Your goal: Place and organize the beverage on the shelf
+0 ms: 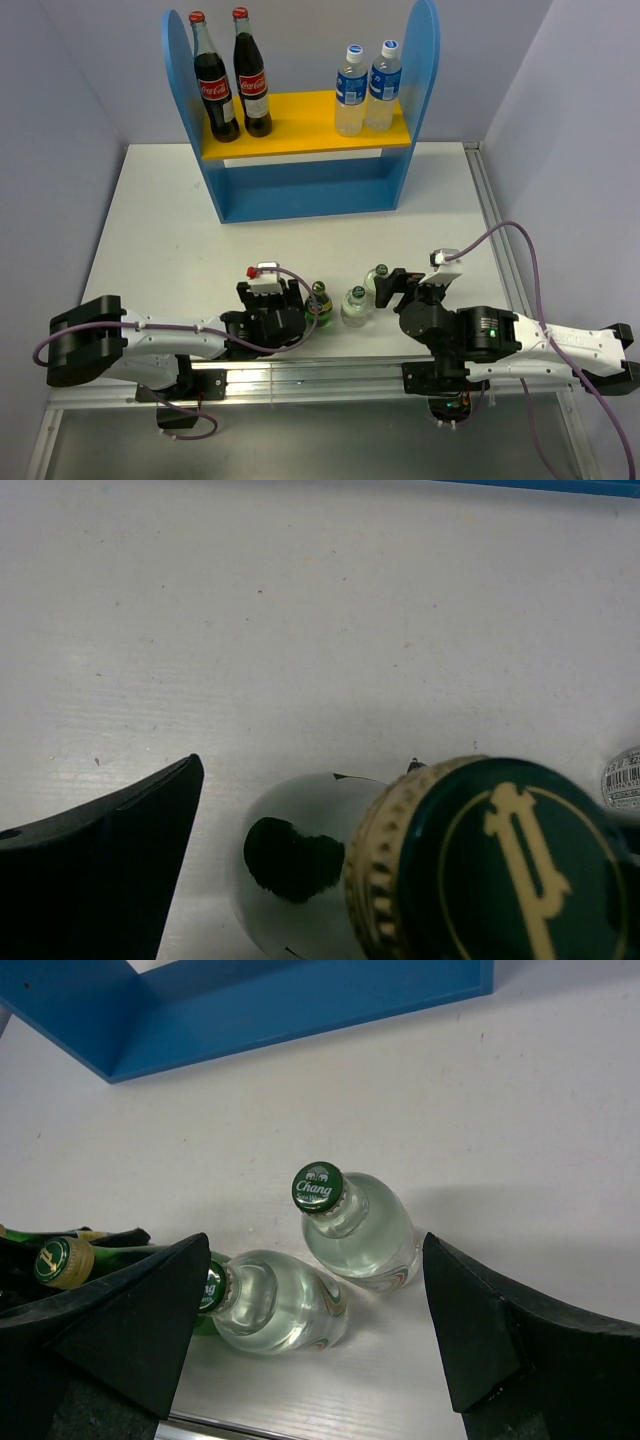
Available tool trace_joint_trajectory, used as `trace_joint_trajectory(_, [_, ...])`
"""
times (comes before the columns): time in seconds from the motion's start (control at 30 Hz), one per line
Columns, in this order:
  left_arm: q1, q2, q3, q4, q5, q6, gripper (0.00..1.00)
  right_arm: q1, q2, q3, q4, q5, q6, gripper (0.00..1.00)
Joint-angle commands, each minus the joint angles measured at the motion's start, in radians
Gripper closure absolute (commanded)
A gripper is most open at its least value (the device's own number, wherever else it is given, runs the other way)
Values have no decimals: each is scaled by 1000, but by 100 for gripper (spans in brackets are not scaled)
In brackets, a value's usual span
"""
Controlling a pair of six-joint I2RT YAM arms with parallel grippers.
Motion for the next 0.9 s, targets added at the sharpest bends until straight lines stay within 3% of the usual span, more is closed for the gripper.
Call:
trace_joint_trajectory(0.0, [-13, 18, -35, -21, 29, -69, 11, 9, 7, -12, 32, 31, 2, 7])
trace_joint_trajectory(0.43, [-50, 261, -17, 67, 9, -152, 13, 7, 8, -12, 27, 30, 4, 7])
trace_joint_trajectory(0.87, [-35, 292, -25, 66, -48, -183, 16, 9, 14, -14, 34, 31, 2, 7])
